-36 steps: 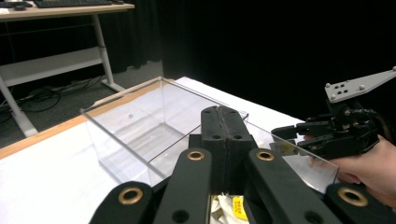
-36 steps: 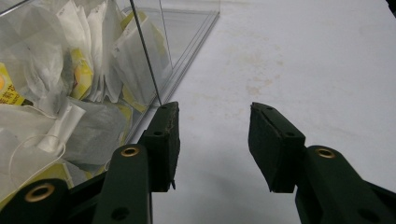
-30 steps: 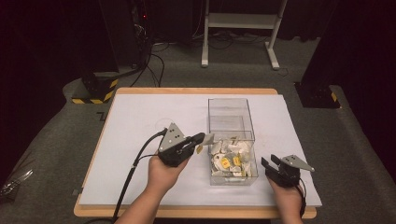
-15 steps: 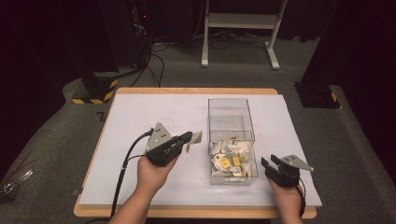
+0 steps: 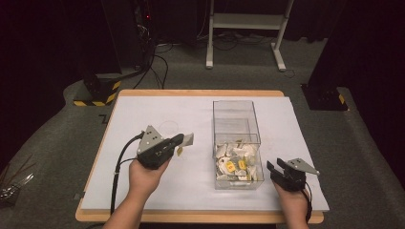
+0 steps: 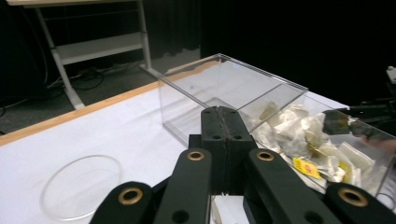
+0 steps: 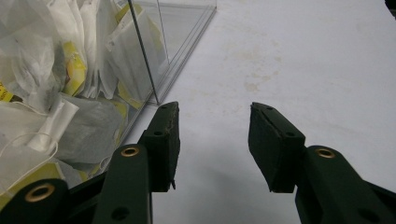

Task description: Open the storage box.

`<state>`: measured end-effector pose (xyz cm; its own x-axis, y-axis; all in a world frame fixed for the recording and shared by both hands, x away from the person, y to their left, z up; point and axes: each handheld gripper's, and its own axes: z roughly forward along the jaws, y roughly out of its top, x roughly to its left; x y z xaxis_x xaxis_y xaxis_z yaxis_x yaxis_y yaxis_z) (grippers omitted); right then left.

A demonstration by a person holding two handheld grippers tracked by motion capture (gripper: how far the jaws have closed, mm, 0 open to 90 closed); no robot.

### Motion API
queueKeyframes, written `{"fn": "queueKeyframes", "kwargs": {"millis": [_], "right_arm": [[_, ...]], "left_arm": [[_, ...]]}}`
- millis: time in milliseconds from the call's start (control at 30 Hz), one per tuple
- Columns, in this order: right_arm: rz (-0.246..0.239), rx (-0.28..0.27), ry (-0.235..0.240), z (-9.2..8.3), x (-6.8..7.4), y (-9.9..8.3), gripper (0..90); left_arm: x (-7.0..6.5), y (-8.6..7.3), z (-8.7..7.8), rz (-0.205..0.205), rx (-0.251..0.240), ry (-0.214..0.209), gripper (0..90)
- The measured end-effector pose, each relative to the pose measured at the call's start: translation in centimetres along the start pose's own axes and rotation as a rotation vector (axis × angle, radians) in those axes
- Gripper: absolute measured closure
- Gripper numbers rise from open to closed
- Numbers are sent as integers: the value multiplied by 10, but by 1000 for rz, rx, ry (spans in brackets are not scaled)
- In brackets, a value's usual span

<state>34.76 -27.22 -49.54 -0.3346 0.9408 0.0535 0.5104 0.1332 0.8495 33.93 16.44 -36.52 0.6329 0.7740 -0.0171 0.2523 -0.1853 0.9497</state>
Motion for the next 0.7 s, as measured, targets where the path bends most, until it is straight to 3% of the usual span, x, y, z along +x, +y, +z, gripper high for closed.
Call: {"fn": "queueKeyframes", "kwargs": {"millis": [700], "right_arm": [[3,-5,12,0,-1,0,538]], "left_arm": [[33,0,-7,-13,-19,67,900]]}}
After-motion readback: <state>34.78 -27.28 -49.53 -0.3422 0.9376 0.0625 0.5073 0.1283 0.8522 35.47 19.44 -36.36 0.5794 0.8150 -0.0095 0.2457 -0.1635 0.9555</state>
